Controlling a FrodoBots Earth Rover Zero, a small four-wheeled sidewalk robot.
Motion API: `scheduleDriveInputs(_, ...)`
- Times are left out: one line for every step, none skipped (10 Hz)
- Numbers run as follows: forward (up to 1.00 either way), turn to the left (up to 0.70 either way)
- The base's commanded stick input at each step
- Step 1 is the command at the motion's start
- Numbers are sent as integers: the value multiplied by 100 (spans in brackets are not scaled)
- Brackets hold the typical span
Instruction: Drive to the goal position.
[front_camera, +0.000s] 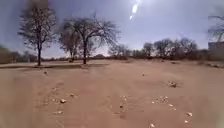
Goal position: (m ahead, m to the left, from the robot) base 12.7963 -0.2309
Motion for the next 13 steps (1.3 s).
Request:
scheduleDriveInputs(100,0)
scheduleDriveInputs(100,0)
scheduleDriveInputs(100,0)
scheduleDriveInputs(100,0)
scheduleDriveInputs(100,0)
scheduleDriveInputs(100,0)
scheduleDriveInputs(100,0)
scheduleDriveInputs(100,0)
scheduleDriveInputs(100,0)
scheduleDriveInputs(100,0)
scheduleDriveInputs(100,0)
scheduleDriveInputs(100,0)
scheduleDriveInputs(100,0)
